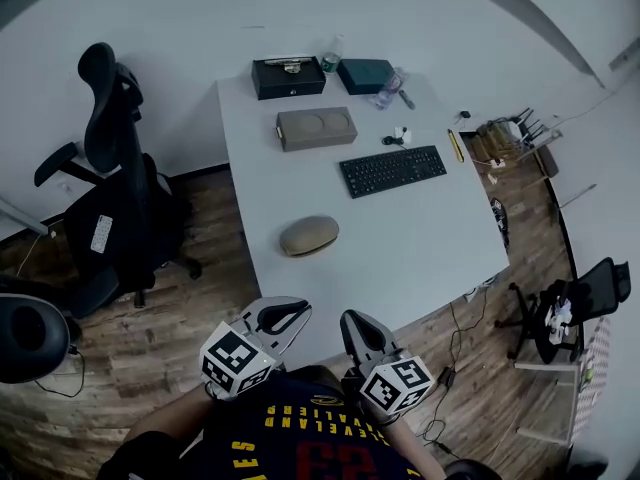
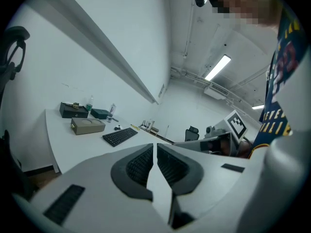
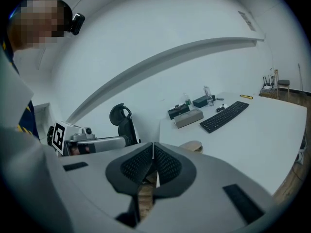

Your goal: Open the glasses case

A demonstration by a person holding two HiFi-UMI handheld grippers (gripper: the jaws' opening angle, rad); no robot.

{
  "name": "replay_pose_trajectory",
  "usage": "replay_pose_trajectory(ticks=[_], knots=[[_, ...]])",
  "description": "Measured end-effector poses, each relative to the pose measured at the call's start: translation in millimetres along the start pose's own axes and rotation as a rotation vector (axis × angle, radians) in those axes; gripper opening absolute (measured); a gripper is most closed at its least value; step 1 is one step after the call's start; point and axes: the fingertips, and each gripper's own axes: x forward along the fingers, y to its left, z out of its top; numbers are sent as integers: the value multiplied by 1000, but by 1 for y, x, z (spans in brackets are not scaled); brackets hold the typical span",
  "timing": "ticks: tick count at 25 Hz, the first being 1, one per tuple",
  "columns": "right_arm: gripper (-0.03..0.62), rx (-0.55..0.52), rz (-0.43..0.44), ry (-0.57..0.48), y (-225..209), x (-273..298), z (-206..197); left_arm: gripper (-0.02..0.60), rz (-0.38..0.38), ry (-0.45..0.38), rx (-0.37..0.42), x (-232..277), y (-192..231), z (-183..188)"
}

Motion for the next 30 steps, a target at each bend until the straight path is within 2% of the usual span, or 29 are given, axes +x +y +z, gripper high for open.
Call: replay_pose_trajectory(ticks=[7,14,20,26,30], knots=[[21,35,45,29,-9,21,0,35,55,7,-22,3,20,-4],[21,43,151,29,-21,36,18,35,184,-16,-14,7,30,8],[21,97,214,46,-53,47,18,35,291,49,19,29,37,-5],[21,14,280,78,-78,67,16,38,413,71,85,38,43,-3],[21,55,315,142,-91,88,2,67,493,102,143,40,51,0]])
